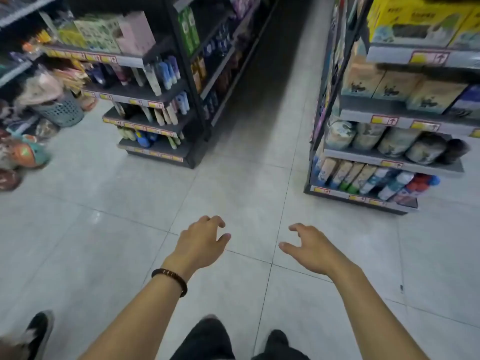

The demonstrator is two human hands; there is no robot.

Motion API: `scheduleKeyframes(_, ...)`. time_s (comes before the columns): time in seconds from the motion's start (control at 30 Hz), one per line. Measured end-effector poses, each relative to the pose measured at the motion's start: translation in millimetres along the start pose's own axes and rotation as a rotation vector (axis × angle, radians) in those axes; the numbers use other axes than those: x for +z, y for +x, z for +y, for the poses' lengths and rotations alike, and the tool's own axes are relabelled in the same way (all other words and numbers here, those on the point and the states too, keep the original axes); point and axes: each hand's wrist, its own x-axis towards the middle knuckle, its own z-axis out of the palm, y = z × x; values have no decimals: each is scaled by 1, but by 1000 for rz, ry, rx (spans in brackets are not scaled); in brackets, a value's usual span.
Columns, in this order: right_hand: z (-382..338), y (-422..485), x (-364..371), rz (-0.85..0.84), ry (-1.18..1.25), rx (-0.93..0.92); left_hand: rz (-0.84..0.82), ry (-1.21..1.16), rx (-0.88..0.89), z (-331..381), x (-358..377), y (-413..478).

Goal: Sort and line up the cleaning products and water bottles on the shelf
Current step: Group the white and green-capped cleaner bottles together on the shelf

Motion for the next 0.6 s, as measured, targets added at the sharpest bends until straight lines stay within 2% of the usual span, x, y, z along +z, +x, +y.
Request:
scheduleKeyframes(0.2,6,52,-21,-137,-56,48,-53,35,-36,2,1,48)
scheduleKeyframes(0.43,-41,161,-67,-139,-127,64,-76,28,-16,-14,-31,174)
scheduleKeyframes(0.6,-90,247,-123,-102,-159,133,-141,120,67,-21,-83,284)
